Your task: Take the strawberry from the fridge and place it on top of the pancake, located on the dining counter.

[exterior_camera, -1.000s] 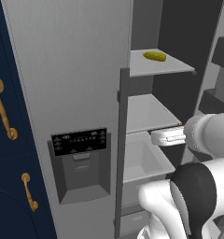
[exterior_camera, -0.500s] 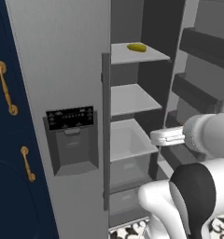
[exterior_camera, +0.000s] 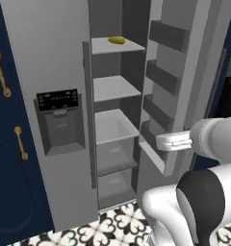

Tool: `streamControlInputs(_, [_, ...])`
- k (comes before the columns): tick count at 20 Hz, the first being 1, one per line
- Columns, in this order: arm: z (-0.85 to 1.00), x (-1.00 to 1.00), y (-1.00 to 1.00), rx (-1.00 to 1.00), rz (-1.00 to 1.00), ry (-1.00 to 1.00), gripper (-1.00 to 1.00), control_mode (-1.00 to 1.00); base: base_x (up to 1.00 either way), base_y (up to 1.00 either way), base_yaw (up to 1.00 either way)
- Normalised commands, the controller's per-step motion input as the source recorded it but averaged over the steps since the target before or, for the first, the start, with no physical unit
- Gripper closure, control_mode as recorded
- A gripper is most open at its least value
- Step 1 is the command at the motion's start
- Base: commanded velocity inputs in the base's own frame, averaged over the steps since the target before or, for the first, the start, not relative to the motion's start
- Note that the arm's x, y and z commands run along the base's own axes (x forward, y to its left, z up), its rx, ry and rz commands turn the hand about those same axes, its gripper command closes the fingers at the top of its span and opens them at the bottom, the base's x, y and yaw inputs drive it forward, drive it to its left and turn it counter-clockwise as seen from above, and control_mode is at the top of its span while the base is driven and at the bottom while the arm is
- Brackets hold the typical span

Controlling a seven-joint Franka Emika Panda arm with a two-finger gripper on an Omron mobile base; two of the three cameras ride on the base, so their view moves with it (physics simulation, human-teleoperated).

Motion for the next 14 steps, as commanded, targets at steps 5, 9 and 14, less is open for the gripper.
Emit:
streamControlInputs(5, [0.00, 0.00, 0.00, 0.00, 0.00, 0.00, 1.00, 1.00, -0.47, 0.02, -0.44])
streamControlInputs(9, [0.00, 0.00, 0.00, 0.00, 0.00, 0.00, 1.00, 1.00, -0.43, -0.07, -0.66])
streamControlInputs(14, [0.00, 0.00, 0.00, 0.00, 0.00, 0.00, 1.00, 1.00, -0.25, -0.12, -0.79])
